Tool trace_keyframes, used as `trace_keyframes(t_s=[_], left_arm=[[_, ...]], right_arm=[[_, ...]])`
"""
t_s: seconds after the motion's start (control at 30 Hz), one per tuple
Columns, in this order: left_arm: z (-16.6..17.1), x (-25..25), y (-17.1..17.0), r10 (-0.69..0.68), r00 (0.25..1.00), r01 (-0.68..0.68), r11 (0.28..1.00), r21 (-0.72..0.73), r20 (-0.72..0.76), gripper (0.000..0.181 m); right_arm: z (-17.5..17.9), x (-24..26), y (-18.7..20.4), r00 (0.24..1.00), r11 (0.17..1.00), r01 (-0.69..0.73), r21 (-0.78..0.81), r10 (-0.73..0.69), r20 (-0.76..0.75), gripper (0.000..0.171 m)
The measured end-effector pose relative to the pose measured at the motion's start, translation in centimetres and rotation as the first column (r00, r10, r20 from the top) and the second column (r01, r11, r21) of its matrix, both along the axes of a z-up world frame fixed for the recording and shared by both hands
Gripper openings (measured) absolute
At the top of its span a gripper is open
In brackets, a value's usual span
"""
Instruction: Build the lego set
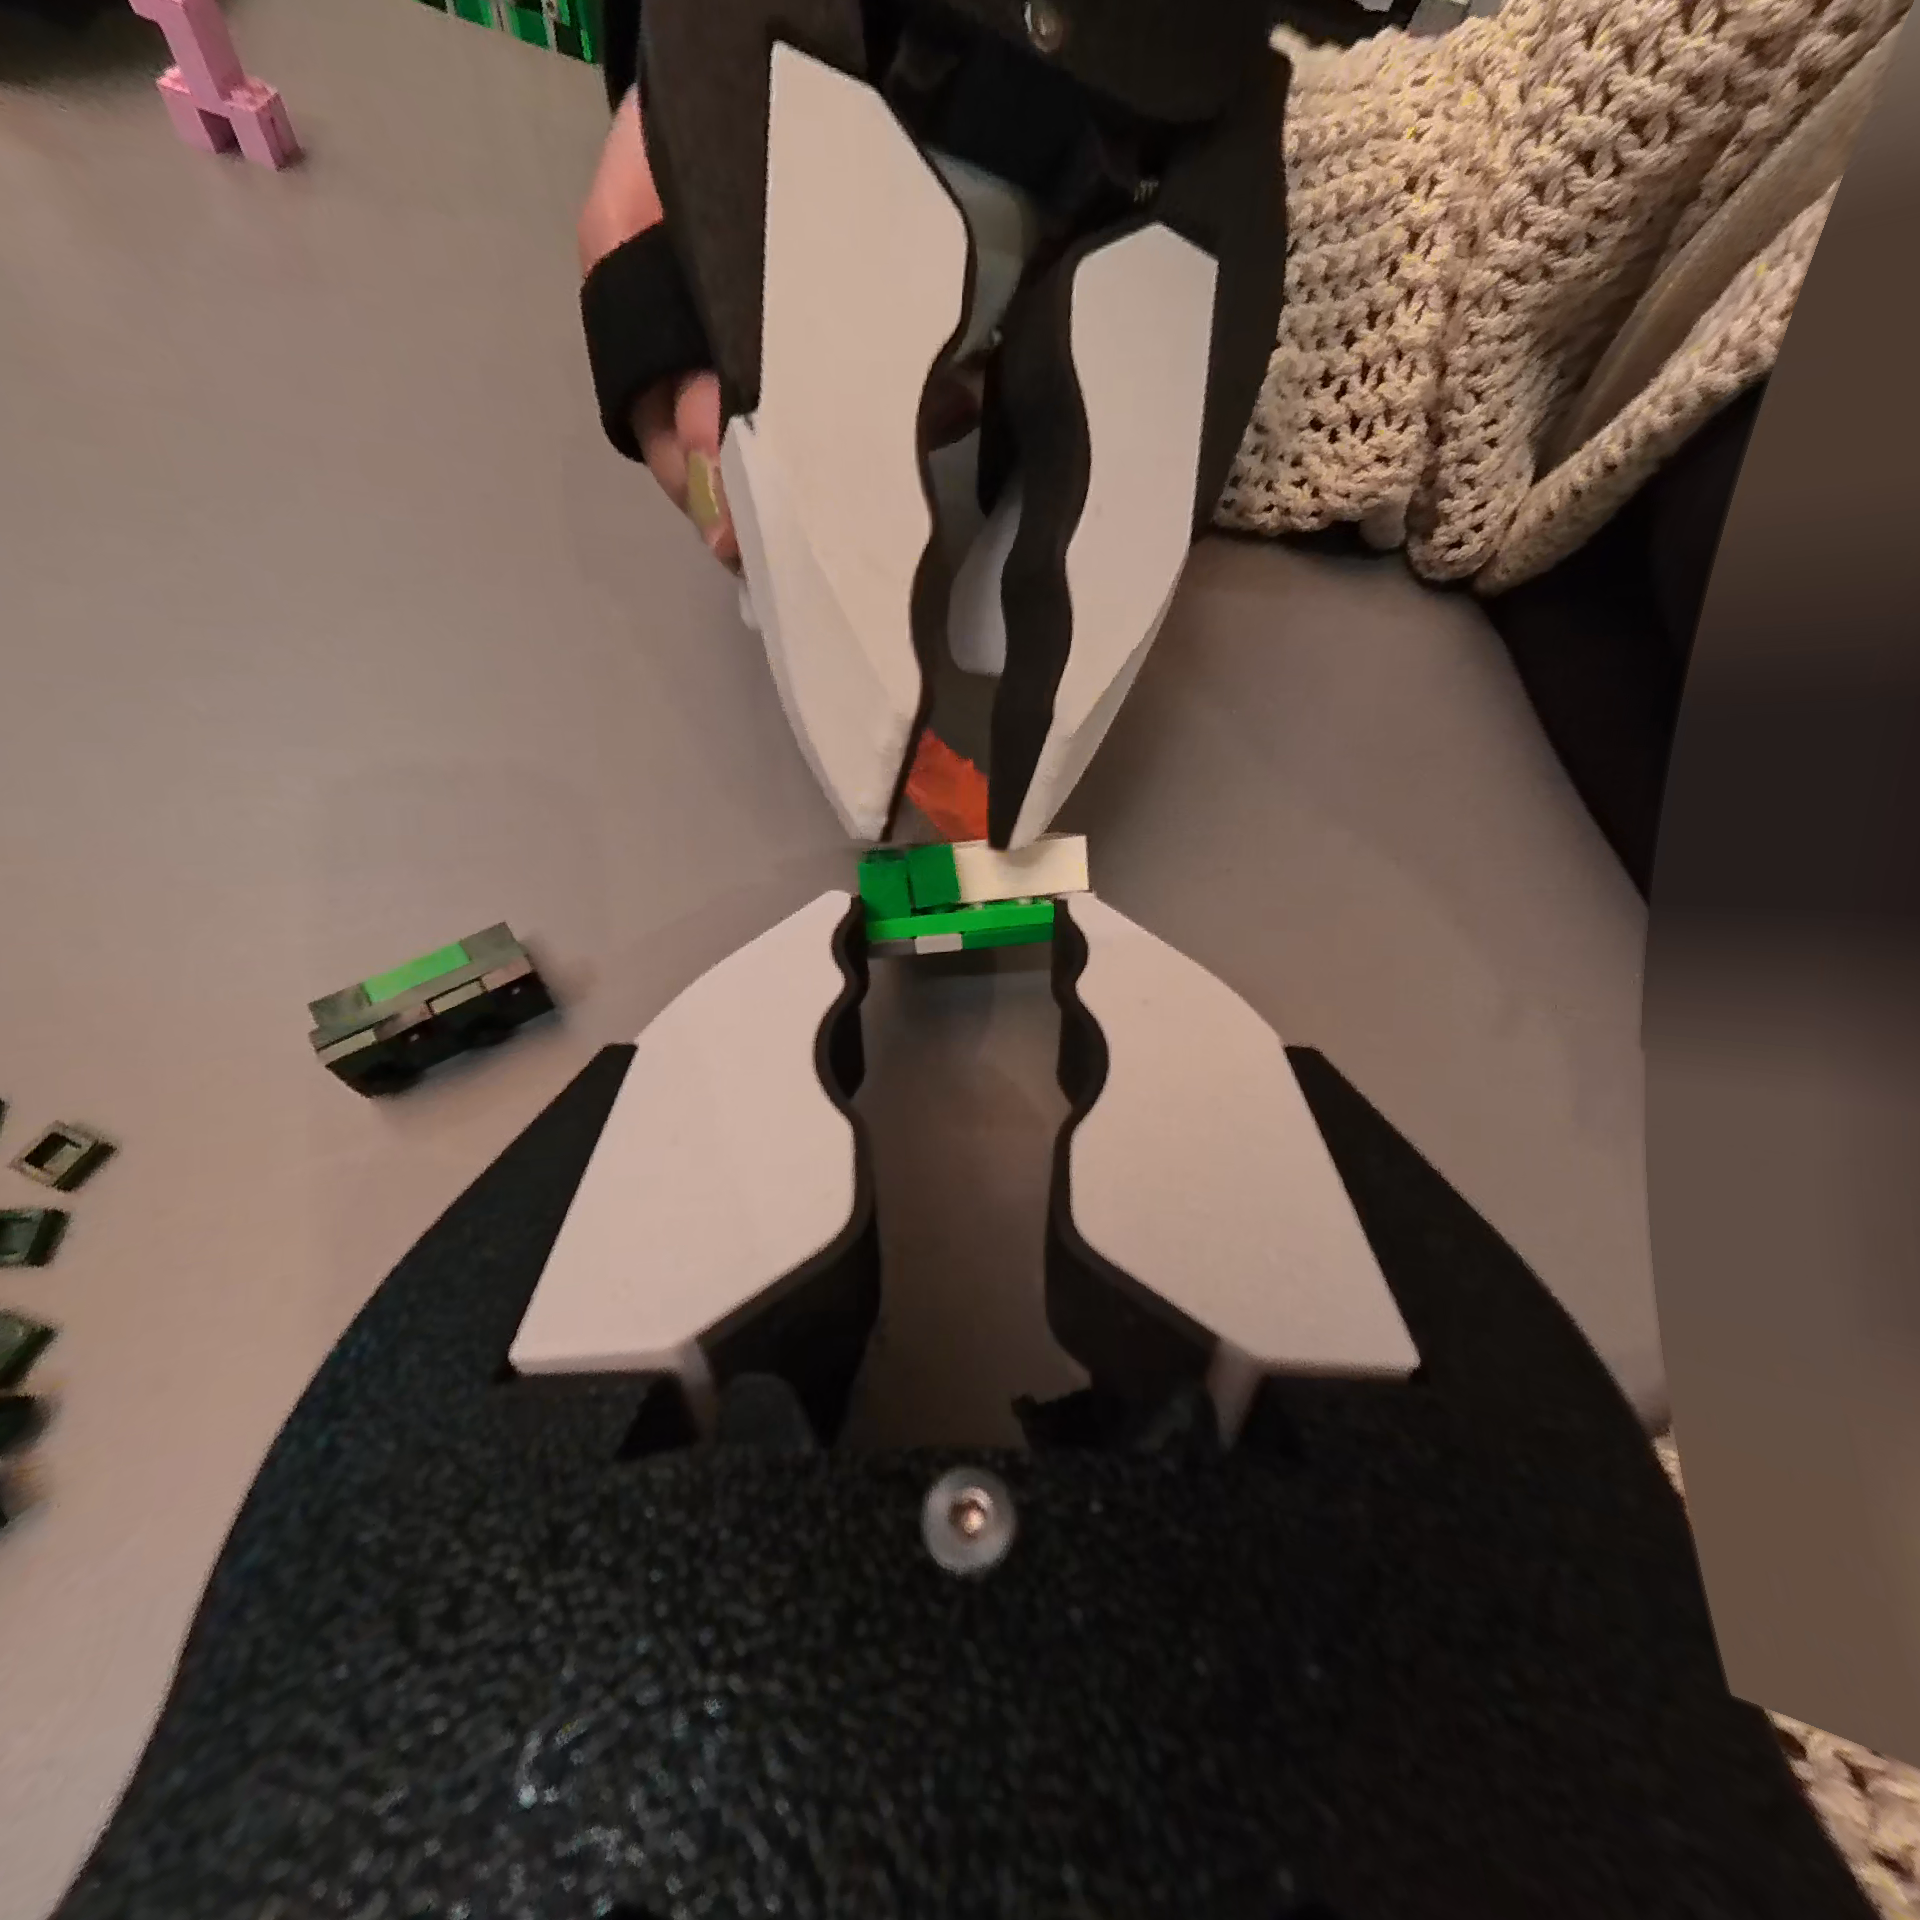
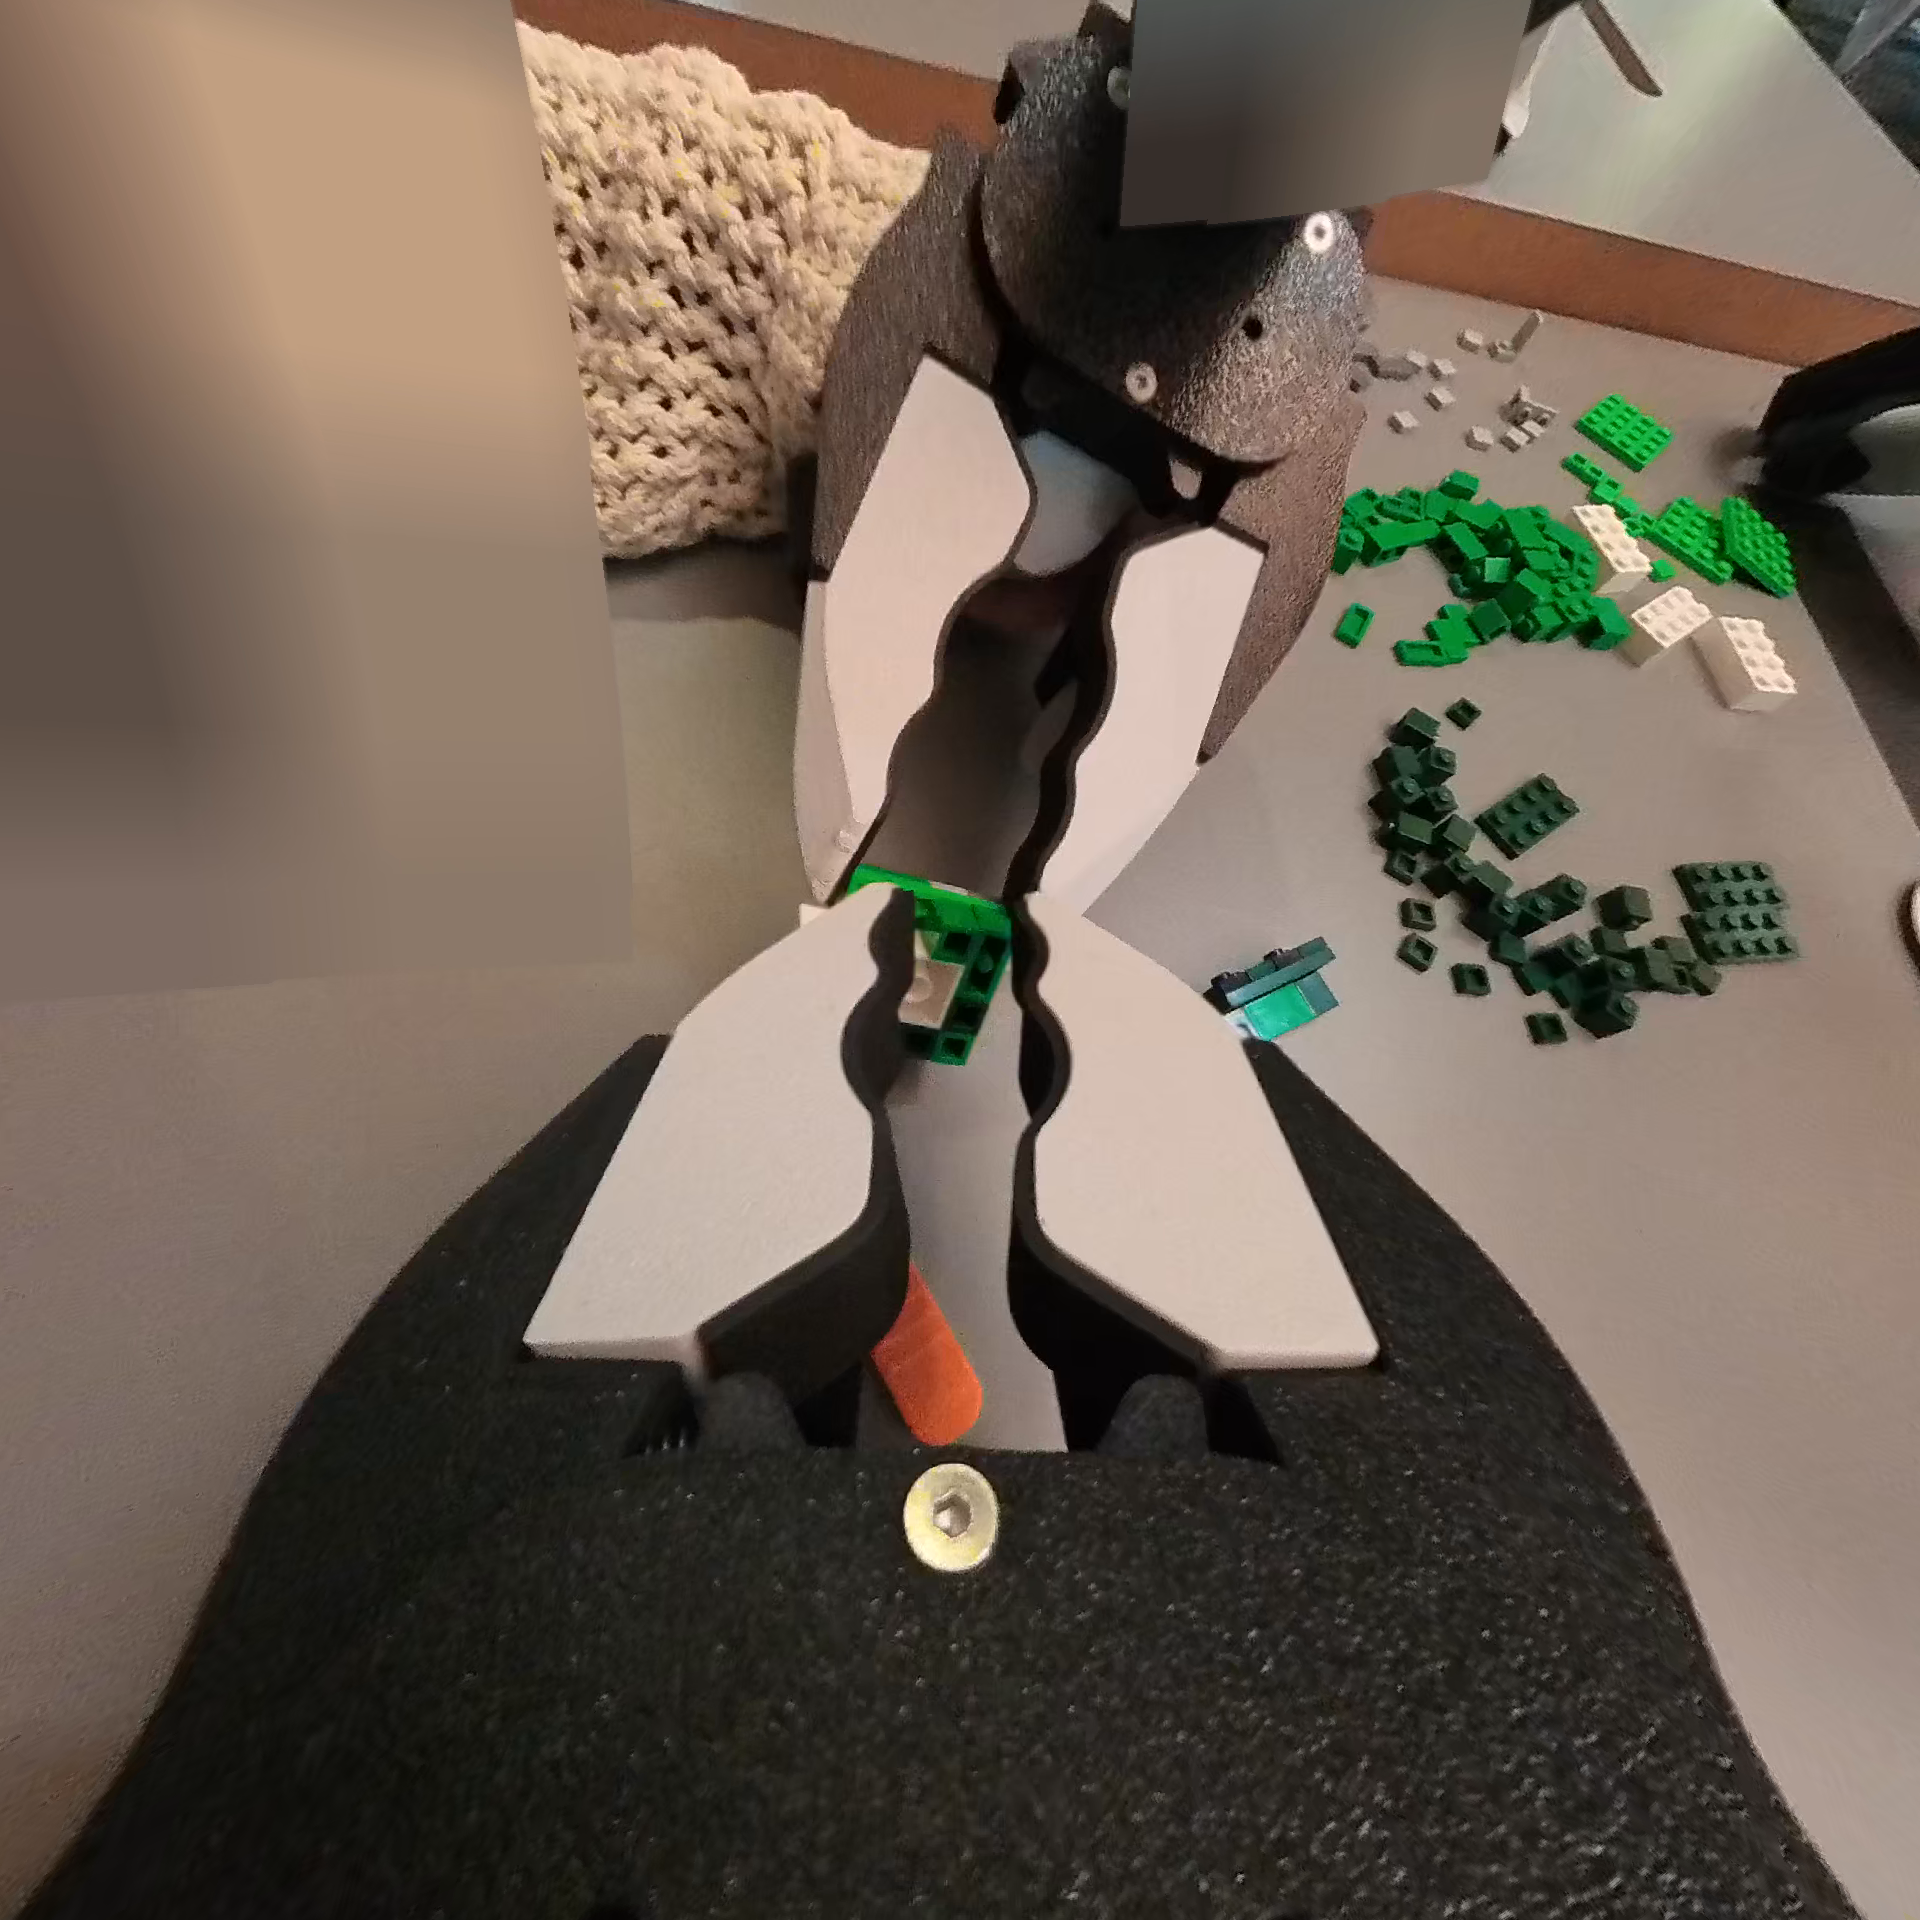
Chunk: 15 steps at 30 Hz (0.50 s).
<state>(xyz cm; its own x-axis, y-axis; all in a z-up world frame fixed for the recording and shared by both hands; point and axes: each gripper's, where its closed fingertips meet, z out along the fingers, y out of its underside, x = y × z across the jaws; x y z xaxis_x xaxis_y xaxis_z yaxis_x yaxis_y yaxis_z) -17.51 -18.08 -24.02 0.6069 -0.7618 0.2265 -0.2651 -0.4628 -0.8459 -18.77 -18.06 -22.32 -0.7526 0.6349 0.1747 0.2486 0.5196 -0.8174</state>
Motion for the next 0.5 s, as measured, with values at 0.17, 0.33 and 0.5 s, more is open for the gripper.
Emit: trace_keyframes(t_s=[0.17, 0.33, 0.5], left_arm=[[-0.13, 0.1, -0.08, -0.007, 1.0, 0.007, 1.0, 0.0, -0.012, 0.033], [-0.13, 0.1, -0.08, -0.008, 1.0, 0.008, 1.0, 0.001, -0.013, 0.033], [-0.15, 0.1, -0.07, -0.008, 1.0, 0.008, 1.0, -0.001, -0.014, 0.033]], right_arm=[[-0.7, -0.19, -0.06, 0.998, 1.0, 0.016, 0.002, -0.016, 0.062, 0.024], [-0.95, -0.27, 0.21, 0.993, 0.999, 0.04, -0.02, -0.038, 0.108, 0.025], [-0.95, -0.19, 0.49, 0.993, 0.999, 0.048, -0.014, -0.046, 0.109, 0.022]])
